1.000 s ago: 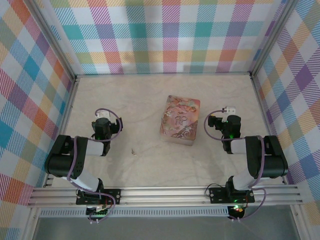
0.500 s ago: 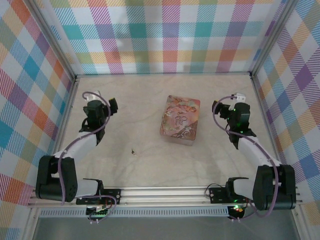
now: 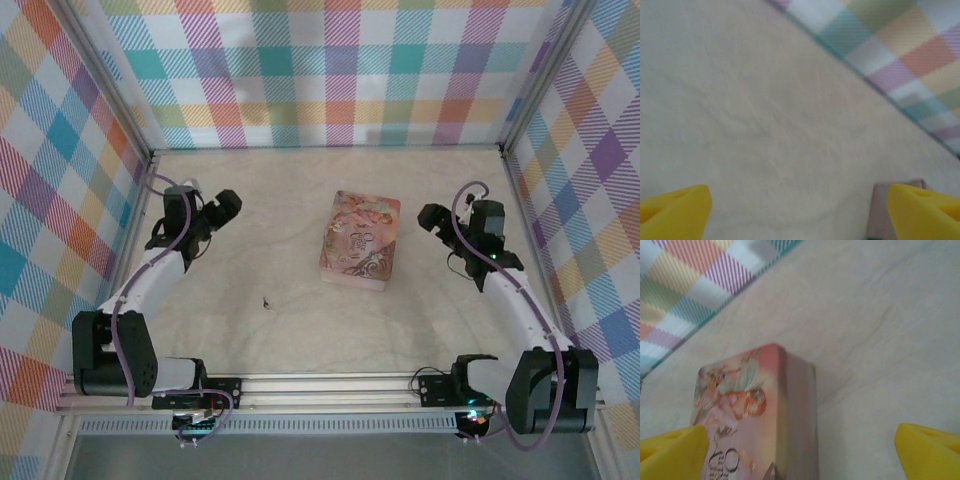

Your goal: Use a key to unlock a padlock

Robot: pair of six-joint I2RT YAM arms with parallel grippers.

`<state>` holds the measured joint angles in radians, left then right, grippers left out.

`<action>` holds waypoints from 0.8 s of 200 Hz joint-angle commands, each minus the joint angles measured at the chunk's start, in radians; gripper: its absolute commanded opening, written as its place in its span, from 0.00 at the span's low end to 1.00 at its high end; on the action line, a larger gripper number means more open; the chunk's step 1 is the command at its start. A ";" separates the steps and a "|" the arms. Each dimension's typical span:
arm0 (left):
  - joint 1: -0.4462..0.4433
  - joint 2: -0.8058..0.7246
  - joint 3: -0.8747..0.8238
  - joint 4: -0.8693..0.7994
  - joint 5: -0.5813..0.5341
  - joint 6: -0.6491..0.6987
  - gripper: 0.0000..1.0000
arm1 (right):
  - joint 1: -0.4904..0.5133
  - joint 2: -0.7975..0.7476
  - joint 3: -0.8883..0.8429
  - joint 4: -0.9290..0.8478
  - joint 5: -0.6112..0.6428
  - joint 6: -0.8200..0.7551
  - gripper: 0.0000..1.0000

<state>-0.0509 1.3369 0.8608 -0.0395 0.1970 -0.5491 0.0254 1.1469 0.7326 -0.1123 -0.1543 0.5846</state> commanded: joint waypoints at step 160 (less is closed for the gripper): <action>-0.202 -0.077 0.012 -0.266 0.067 0.003 0.93 | 0.226 0.754 0.654 -0.144 -0.184 0.009 0.84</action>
<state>-0.2420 1.2549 0.8459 -0.2794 0.2756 -0.5537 0.1967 1.8465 1.3056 -0.2043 -0.2955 0.6125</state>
